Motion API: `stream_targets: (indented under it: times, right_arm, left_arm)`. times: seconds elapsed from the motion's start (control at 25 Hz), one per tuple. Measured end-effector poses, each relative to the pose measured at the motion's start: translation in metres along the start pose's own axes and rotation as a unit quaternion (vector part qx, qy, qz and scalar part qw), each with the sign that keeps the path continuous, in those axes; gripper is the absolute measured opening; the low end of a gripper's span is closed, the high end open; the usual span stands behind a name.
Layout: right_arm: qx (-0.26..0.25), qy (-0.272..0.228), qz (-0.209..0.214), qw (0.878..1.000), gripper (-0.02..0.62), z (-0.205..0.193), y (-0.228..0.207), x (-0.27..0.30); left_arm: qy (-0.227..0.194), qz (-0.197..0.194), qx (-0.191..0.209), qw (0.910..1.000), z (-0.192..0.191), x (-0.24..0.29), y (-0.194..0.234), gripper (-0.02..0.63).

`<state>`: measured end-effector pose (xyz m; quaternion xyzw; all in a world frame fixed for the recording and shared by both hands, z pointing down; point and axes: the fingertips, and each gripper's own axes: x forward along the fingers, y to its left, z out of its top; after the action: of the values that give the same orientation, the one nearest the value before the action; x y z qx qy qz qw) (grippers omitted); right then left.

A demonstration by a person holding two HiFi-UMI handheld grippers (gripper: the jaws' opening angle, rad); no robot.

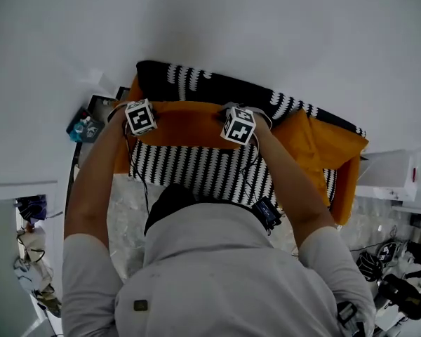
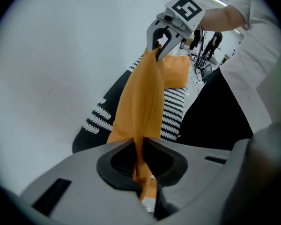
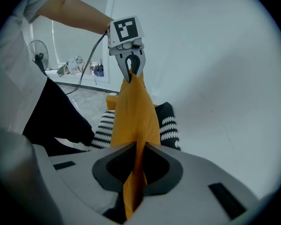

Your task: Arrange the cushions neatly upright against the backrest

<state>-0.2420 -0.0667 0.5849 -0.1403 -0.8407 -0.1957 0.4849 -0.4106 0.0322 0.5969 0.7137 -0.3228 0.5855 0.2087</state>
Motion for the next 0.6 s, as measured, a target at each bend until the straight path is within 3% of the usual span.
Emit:
stream_targets:
  times: [0.12,0.32,0.6]
  right_arm:
    - [-0.008,-0.001,0.008,1.0,0.054,0.002,-0.009,0.007]
    - [-0.004,0.001,0.025,1.0,0.054,0.009,-0.021,0.033]
    - [0.024,0.018,0.042,0.999,0.054,0.013,-0.04,0.076]
  left_arm:
    - [-0.004,0.003,-0.01,0.9999,-0.002,0.004,0.007,0.04]
    - [0.0,-0.024,-0.041,0.9989,-0.022,0.022,0.021,0.04]
    - [0.01,-0.06,-0.036,0.9975,-0.047,0.052,0.051,0.04]
